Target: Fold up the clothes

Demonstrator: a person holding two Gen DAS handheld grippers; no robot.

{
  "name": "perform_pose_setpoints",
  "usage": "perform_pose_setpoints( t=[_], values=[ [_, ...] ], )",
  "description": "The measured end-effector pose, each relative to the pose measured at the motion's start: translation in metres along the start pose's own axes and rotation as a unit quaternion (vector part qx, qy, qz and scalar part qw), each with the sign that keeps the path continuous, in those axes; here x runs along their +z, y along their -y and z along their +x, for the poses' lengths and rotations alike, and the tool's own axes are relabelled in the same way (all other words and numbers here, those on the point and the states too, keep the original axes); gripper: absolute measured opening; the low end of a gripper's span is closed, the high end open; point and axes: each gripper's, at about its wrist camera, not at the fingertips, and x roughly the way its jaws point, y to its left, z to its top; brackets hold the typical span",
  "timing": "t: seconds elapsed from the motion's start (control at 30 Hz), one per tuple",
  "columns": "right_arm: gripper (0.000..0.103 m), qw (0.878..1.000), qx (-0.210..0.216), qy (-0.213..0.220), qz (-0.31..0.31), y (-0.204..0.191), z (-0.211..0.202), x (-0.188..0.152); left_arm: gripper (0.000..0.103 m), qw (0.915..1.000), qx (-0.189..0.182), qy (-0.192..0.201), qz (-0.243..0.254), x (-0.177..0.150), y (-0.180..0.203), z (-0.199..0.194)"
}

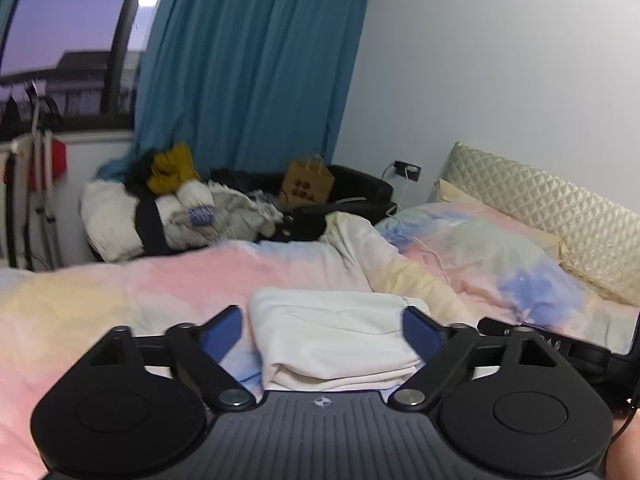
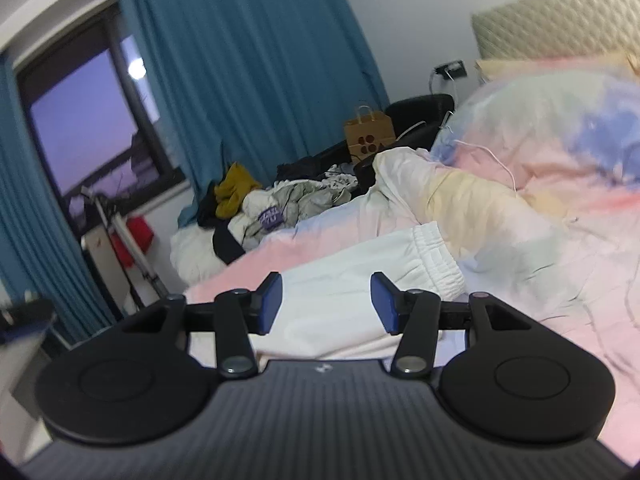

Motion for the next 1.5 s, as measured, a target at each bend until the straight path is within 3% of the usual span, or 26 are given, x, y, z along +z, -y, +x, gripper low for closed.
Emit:
perform_pose_setpoints(
  t=[0.1,0.2,0.33,0.47,0.53,0.6,0.67,0.87,0.97,1.17,1.5],
  values=[
    [0.053,0.999,-0.004,-0.001,-0.032,-0.014,-0.019,-0.01,0.094,0.9998,0.014,0.009,0.008,-0.012,0.003,-0.027],
    [0.053,0.998,-0.01,0.002,-0.067,-0.026,-0.031,-0.022,0.094,0.9983,0.051,0.01,0.025,-0.029,0.004,-0.038],
    [0.053,0.996,-0.019,-0.004,-0.088,-0.038,-0.038,-0.042,0.094,0.9982,0.059,-0.004,0.009,-0.05,-0.001,-0.042],
    [0.053,0.997,-0.032,-0.011,-0.074,-0.04,-0.041,-0.058,0.103,0.9968,0.078,0.002,0.02,-0.07,-0.004,-0.044],
    [0.056,0.996,-0.036,-0.001,-0.076,-0.042,-0.045,-0.065,0.103,0.9969,0.078,-0.002,0.015,-0.079,-0.009,-0.04],
    [0.071,0.996,-0.033,0.008,-0.087,-0.047,-0.047,-0.069,0.103,0.9973,0.072,-0.008,0.006,-0.086,-0.014,-0.038],
    [0.075,0.996,-0.036,0.009,-0.087,-0.048,-0.046,-0.07,0.103,0.9969,0.077,-0.011,0.005,-0.091,-0.018,-0.035],
    [0.075,0.995,-0.056,0.005,-0.085,-0.053,-0.042,-0.074,0.103,0.9946,0.1,-0.022,0.019,-0.099,-0.024,-0.029],
    [0.089,0.993,-0.068,0.002,-0.102,-0.059,-0.039,-0.077,0.103,0.9934,0.11,-0.026,0.019,-0.103,-0.029,-0.031],
    [0.088,0.988,-0.073,0.005,-0.139,-0.069,-0.04,-0.082,0.103,0.9907,0.133,-0.028,0.013,-0.105,-0.034,-0.038],
    [0.088,0.987,-0.074,0.002,-0.14,-0.07,-0.042,-0.082,0.103,0.9902,0.135,-0.023,0.028,-0.103,-0.022,-0.047]
  ],
)
